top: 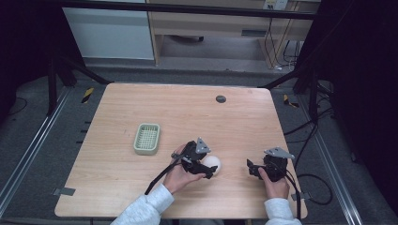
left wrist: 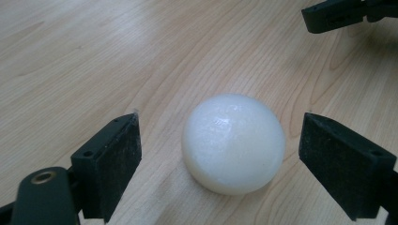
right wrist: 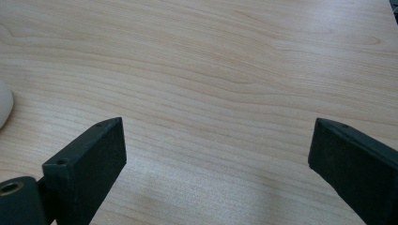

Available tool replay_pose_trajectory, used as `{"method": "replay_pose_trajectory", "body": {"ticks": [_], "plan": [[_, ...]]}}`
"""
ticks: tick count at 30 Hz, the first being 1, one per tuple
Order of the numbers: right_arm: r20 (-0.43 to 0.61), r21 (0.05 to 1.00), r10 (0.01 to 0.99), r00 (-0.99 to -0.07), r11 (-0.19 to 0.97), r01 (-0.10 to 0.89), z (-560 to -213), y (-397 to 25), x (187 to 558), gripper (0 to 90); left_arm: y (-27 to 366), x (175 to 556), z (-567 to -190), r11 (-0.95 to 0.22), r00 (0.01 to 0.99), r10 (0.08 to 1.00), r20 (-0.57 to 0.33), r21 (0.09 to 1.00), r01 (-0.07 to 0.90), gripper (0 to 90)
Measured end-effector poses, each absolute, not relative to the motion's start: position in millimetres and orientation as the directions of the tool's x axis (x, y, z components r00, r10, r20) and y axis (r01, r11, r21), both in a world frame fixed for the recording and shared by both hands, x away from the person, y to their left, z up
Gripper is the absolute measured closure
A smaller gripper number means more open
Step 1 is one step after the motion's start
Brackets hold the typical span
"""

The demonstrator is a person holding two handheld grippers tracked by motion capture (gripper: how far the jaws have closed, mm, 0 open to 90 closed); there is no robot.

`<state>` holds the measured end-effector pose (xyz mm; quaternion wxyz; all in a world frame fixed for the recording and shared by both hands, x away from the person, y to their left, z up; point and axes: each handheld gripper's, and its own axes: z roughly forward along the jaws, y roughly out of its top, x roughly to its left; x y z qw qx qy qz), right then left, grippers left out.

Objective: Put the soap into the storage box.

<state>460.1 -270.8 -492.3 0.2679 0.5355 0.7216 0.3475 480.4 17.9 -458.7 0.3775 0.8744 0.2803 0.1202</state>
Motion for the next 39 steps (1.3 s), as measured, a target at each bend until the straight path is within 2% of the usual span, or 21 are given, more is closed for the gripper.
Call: {"method": "replay_pose_trajectory", "body": {"ticks": [26, 39], "plan": [[-0.015, 0.788, 0.959, -0.284, 0.187, 0.587, -493, -270, 461, 4.8, -2, 486, -479, -0.612, 0.823, 0.568, -0.005, 0.666, 0.427, 14.8], [-0.018, 0.785, 0.96, -0.281, 0.187, 0.59, -493, -270, 461, 4.9, -8, 488, -487, -0.637, 0.826, 0.563, 0.013, 0.644, 0.424, 21.0]]}}
